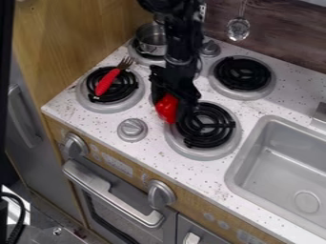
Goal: Move the red object to the bottom right burner
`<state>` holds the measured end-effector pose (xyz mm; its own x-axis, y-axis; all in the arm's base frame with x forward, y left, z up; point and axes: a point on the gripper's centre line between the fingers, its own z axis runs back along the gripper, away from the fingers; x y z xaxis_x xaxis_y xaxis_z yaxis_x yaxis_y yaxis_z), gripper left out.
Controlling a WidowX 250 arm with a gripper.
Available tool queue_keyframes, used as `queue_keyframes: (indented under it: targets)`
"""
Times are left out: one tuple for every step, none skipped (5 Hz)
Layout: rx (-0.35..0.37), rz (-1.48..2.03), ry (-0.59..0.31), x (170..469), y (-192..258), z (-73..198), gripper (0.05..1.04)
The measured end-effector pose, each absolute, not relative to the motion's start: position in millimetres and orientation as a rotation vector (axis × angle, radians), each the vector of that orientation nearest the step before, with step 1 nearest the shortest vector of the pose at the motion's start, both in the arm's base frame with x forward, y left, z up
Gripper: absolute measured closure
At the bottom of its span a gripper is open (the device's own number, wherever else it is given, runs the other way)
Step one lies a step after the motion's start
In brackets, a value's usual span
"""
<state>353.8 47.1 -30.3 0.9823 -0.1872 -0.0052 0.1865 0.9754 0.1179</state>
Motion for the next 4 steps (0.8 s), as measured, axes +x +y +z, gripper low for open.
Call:
queue_keyframes:
  targets:
    - [0.147,-0.236,0.002,351.5,28.4,-38.4,0.243]
    - [0.16,-0.264,0.009,349.5,20.3,-40.2,0.255]
    - [0.159,-0.285,0.003,348.2,11.0,-42.4,0.255]
    - [0.156,-0.303,-0.01,348.0,3.4,-43.2,0.256]
